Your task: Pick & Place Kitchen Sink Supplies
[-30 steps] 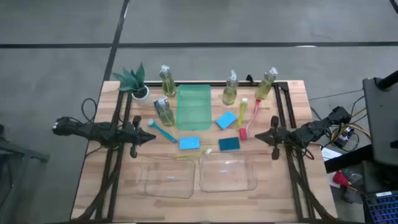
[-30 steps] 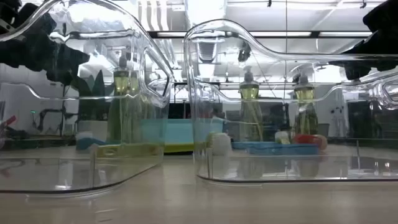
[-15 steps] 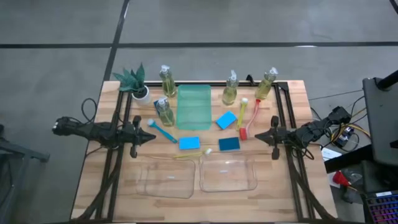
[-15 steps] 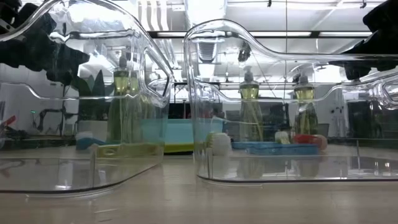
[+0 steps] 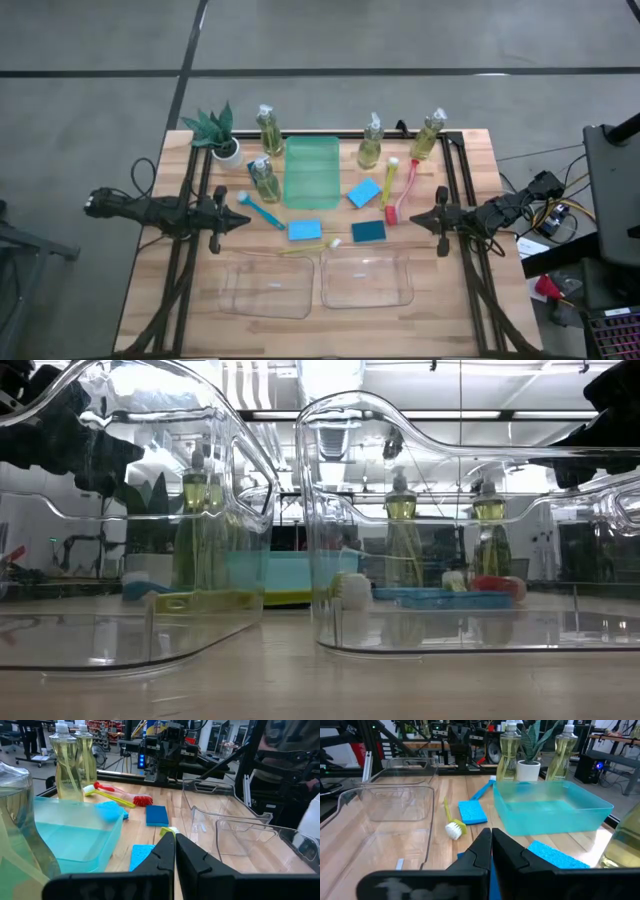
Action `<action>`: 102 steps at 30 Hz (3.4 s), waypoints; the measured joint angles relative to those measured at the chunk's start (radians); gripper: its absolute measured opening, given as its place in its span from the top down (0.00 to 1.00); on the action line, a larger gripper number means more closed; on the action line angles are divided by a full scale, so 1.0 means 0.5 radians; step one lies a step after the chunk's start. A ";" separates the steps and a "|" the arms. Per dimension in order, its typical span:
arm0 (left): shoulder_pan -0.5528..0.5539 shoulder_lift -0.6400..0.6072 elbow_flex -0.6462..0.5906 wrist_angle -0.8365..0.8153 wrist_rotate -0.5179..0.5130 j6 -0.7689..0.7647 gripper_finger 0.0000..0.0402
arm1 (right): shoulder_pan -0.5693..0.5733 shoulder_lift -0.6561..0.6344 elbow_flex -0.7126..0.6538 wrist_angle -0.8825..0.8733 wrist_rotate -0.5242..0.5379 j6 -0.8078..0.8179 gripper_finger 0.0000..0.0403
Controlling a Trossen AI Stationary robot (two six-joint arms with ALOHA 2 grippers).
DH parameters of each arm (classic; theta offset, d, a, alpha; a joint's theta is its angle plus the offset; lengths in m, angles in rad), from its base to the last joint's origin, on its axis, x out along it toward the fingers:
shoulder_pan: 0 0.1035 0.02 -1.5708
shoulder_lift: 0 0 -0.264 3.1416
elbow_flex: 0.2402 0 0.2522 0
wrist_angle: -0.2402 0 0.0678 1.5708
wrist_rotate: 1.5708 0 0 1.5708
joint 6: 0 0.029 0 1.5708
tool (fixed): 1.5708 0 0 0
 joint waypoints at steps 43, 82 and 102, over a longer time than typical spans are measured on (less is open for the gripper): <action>0.000 0.000 0.001 0.000 0.000 0.000 0.98 | 0.000 0.000 0.000 0.007 -0.001 0.024 0.98; 0.000 0.000 0.000 0.001 0.000 0.000 0.98 | -0.013 0.041 0.000 0.221 0.469 2.606 0.61; 0.000 0.001 0.000 0.003 0.000 0.000 0.98 | -0.217 1.188 0.641 0.058 0.834 3.318 0.40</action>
